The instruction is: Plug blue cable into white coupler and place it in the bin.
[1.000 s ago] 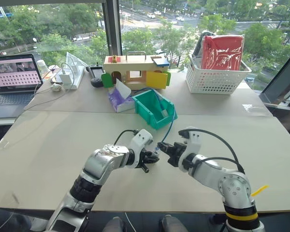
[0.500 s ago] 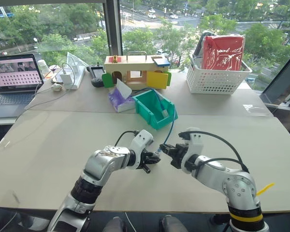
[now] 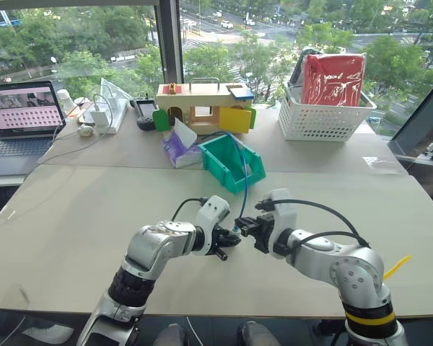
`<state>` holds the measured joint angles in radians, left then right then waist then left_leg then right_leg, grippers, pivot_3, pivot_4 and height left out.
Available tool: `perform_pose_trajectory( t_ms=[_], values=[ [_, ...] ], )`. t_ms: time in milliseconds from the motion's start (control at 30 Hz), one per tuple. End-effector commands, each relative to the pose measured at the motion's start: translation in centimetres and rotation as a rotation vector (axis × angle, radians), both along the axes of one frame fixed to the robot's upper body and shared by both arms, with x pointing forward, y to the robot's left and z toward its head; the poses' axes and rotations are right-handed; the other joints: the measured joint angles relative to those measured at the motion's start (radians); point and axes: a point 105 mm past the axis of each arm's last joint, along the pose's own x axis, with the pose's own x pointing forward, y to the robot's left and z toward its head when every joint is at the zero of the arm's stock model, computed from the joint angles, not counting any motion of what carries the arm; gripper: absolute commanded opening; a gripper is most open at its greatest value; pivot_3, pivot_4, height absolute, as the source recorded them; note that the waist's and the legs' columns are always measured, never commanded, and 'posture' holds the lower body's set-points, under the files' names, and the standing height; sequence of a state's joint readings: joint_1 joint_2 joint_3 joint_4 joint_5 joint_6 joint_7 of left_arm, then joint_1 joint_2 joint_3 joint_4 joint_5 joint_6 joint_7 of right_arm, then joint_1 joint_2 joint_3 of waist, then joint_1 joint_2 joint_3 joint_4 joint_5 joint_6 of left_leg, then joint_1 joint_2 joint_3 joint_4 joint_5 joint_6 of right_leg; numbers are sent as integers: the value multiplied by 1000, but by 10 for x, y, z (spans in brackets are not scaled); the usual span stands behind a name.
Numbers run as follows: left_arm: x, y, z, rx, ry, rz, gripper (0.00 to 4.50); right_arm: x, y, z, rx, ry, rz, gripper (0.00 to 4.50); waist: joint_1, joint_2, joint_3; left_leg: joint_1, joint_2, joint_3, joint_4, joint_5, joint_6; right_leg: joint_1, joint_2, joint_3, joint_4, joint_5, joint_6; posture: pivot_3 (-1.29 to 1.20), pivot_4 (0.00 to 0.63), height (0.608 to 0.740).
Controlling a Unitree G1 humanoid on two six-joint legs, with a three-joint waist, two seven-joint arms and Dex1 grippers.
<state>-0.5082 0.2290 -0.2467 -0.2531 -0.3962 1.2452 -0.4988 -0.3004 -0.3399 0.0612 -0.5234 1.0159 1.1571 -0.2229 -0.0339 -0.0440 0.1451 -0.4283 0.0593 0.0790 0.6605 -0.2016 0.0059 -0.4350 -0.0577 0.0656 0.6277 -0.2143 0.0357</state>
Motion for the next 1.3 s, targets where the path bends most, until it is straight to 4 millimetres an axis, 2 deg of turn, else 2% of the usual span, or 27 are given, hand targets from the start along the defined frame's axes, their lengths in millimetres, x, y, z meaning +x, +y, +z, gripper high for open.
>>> perform_pose_trajectory(
  t_ms=[33, 167, 233, 400, 600, 900, 967, 1133, 1200, 1233, 1300],
  values=[
    [2, -1, 12, -25, -41, 20, 640, -26, 5, -48, -45, 203, 81, 0, 0, 0, 0, 1, 0, 0, 0, 0, 0, 1, 0, 0, 0, 0, 0, 0, 150, 737],
    [-1, 1, 10, -27, -23, 30, 640, -31, -1, -64, -48, 250, 67, 0, 0, -2, -4, 8, 0, -1, 0, -1, 1, 10, 0, -1, -3, -1, 1, 0, 150, 737],
    [-2, 1, 9, -27, -19, 32, 640, -33, 2, -65, -15, 266, 72, 0, -2, -2, -9, 10, 0, -1, 0, -1, 1, 12, 0, -1, -3, -7, 7, 0, 150, 737],
    [-3, 1, 9, -30, -16, 30, 640, -40, 6, -69, 37, 317, 102, 0, -3, -2, -15, 12, 1, -2, -1, -1, 0, 13, 0, -1, -3, -10, 1, 0, 150, 737],
    [-3, 0, 9, -33, -12, 27, 640, -47, -10, -95, -86, 373, 123, 0, -2, -2, -21, 12, 0, -2, -2, -1, 0, 13, -1, -1, -3, -11, 0, 0, 150, 737],
    [1, -2, 9, -39, -14, 27, 640, -41, -21, -83, -185, 300, 155, 0, 6, -2, -24, 13, 0, -2, -2, -1, 0, 13, -1, -1, -3, -13, -1, 0, 150, 737],
    [2, -3, 10, -40, -19, 26, 640, -33, -26, -77, -196, 267, 133, 0, 12, -2, -24, 13, -1, -2, -2, -1, 0, 13, -2, -1, -3, -13, -1, 0, 150, 737],
    [5, -3, 10, -42, -41, 32, 640, -11, -33, -42, -48, 162, 35, 0, 20, -2, -24, 12, -1, -2, -2, -1, 0, 12, -2, 0, -3, -13, -2, 0, 150, 737],
    [2, -5, 13, -81, -25, 6, 1639, 1, -43, -21, -15, 90, -19, 0, 20, -2, -23, 11, -2, -3, -2, -1, 0, 12, -2, 0, -3, -13, -2, 0, 150, 737],
    [1, -6, 15, -106, -17, -3, 1786, 7, -48, -10, 2, 54, -49, 0, 20, -3, -22, 10, -2, -3, -2, -1, 0, 11, -2, 0, -3, -13, -2, 0, 150, 737],
    [0, -6, 18, -131, -11, -5, 2508, 17, -63, 17, -11, -38, -80, 0, 20, 0, -20, 7, -3, -3, -2, -1, 0, 9, -2, 0, -3, -13, -2, 0, 150, 737]
  ],
)
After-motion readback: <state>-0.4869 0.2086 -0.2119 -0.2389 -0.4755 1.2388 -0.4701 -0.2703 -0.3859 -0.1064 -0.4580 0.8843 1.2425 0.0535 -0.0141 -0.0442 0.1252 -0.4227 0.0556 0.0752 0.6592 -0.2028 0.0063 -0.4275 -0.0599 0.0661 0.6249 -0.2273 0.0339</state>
